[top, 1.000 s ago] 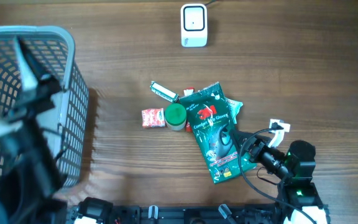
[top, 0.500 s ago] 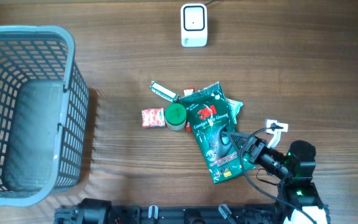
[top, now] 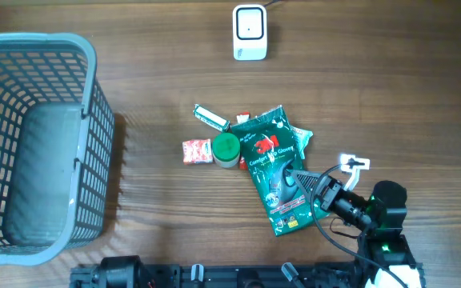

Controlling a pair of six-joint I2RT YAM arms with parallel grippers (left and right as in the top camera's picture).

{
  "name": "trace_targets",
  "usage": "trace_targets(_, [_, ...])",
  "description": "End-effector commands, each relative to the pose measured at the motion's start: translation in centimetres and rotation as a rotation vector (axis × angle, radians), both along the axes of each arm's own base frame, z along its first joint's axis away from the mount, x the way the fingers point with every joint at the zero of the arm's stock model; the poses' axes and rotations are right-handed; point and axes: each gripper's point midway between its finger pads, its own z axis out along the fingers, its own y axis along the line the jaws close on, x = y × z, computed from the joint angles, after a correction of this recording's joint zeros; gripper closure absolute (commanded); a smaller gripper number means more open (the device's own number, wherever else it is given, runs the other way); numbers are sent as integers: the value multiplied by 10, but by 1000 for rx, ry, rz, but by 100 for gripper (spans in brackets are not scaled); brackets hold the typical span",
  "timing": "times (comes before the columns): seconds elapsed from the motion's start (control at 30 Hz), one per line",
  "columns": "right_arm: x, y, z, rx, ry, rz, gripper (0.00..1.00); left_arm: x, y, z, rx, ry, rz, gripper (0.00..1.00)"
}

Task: Scan the item barcode
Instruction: 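Reach the right gripper over the gloves bag to the green-lidded jar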

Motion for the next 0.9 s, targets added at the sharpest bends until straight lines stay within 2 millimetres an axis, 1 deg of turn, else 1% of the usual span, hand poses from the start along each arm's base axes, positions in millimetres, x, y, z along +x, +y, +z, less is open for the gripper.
trace_targets(0.0, [-1,2,5,16,2,15,0,-1,-3,0,31,4,-22,0])
trace_targets(0.13, [-2,3,4,21,9,21,0,0,-3,0,31,5,-26,0])
trace_targets(0.2, [-4,3,0,21,36,21,0,0,-3,0,31,4,-27,0])
trace_targets(0.23, [-7,3,-6,19,71,18,0,0,-3,0,17,-18,-54,0])
trace_targets(0.3, [-6,-1,-13,3,94,-10,0,0,-3,0,-26,-81,-137,0])
trace_targets(0.33, [-5,-4,-17,-10,112,-34,0,2,-4,0,-56,-129,-214,0])
trace_targets(0.37, [-4,-5,-18,-14,114,-41,0,8,-7,-1,-71,-146,-281,0])
trace_targets(0.4, [-4,-6,-18,-15,113,-45,0,14,-13,-1,-64,-145,-340,0])
trace_targets(0.47, [-3,-6,-18,-14,115,-48,1,28,-34,3,8,-111,-474,0])
trace_targets(0.5, [-4,-4,-14,-17,83,-23,1,34,-45,4,47,-90,-524,0])
trace_targets(0.53, [-6,5,0,-23,-16,56,1,40,-58,4,93,-61,-585,0])
trace_targets(0.57, [-3,7,13,-27,-62,81,1,46,-66,2,123,-27,-618,0])
trace_targets(0.63, [6,4,31,-73,-87,68,1,51,-66,-2,116,0,-620,0])
trace_targets(0.67, [12,-2,37,-120,-79,39,1,53,-66,-4,112,9,-621,0])
trace_targets(0.73, [22,-19,51,-274,-42,-45,1,57,-66,-7,105,31,-623,0])
trace_targets(0.8, [29,-34,76,-437,-17,-104,1,61,-66,-11,98,55,-624,0])
trace_targets(0.83, [33,-38,89,-507,-6,-116,1,66,-66,-15,90,78,-625,0])
trace_targets(0.87, [37,-37,101,-568,9,-109,1,69,-66,-18,85,93,-626,0])
